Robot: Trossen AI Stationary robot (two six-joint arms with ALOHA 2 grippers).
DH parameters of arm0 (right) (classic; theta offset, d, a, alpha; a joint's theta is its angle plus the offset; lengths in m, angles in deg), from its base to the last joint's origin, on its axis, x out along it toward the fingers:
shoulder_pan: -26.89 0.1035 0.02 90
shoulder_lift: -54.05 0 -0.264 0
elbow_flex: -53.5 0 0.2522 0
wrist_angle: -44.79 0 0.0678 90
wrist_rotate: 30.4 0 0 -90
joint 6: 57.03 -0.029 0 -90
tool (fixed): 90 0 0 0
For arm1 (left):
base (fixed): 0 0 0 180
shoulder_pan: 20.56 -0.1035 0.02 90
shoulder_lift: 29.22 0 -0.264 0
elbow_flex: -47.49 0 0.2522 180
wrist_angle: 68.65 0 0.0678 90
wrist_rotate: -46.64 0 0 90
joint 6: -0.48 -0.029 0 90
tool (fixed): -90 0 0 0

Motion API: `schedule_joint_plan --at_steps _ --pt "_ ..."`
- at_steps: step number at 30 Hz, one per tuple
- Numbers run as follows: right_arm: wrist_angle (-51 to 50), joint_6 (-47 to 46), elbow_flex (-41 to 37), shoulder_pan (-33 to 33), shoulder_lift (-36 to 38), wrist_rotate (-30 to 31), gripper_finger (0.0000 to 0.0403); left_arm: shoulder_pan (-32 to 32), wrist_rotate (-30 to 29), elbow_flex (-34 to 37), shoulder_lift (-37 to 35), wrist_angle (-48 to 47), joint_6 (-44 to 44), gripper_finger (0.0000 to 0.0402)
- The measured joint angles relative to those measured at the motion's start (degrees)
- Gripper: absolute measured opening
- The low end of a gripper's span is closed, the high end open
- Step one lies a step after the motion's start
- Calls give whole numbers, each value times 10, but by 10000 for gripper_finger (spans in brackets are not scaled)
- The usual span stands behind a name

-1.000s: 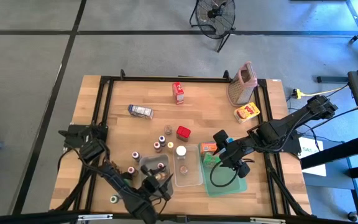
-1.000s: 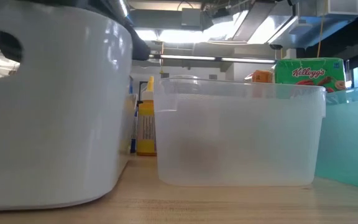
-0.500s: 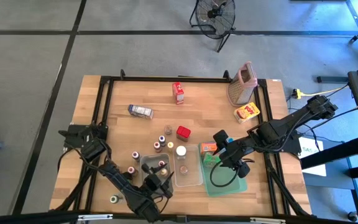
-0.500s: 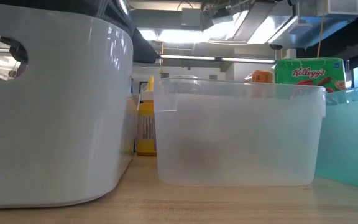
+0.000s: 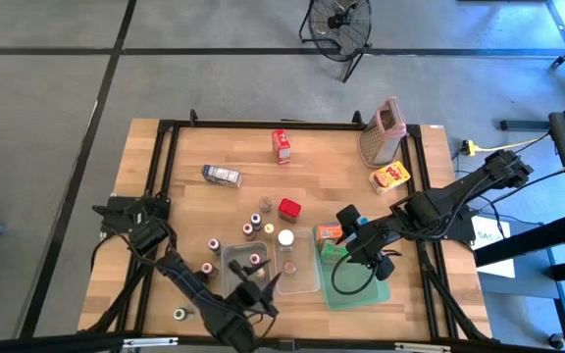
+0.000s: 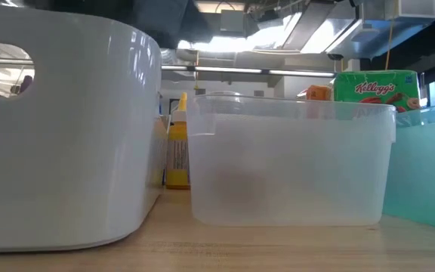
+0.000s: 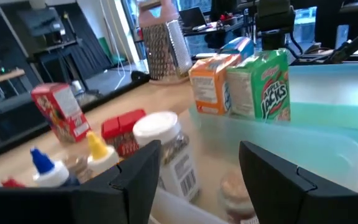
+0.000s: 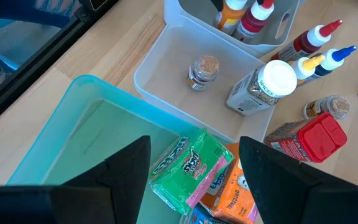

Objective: Pick & Place Kitchen Items
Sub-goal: Adjust the yellow food coloring bottle in the gray bin, then put the red seasoning can into the transparent bin

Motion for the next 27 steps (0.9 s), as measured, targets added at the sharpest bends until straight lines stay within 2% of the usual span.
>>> schedule_joint_plan --at_steps 7,14,17,18,21,27 --pt "0 -1 0 0 0 0 248 -2 -3 -71 -1 -43 -102 212" --pt "0 -1 0 0 0 0 248 -5 22 -206 -3 -211 -162 212" --pt "0 -1 0 0 0 0 248 -8 65 -277 -3 -317 -186 212" --pt "2 -1 0 0 0 0 248 -11 84 -296 -5 -326 -204 212" --pt "14 -1 0 -2 0 23 248 -23 170 -325 -31 -323 -351 212" --pt "42 -1 0 -13 0 94 248 -57 263 -335 -111 -324 -437 212"
